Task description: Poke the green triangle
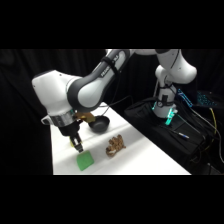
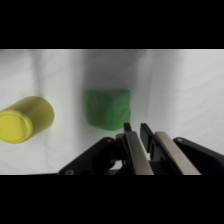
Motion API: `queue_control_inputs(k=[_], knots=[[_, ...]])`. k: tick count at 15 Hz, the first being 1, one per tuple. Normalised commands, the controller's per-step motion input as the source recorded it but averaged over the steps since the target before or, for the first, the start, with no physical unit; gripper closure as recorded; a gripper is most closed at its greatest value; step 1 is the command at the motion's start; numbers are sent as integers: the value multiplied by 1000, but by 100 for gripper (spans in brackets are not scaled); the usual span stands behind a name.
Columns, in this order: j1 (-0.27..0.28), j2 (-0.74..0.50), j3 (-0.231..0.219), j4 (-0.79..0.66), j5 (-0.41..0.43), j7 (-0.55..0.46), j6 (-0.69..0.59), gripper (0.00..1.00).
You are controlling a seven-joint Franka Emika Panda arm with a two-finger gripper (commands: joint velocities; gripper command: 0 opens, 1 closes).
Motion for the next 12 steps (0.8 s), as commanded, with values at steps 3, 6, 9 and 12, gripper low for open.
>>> queue_control_inputs(k=[3,6,9,12], knots=[[74,-662,-75,-567,-85,144,-33,21],[112,-563,-94,-445,-135,196,-86,0],[116,-457,-81,-323,-143,189,-99,0],[100,-359,-65,-244,-142,141,-94,0]])
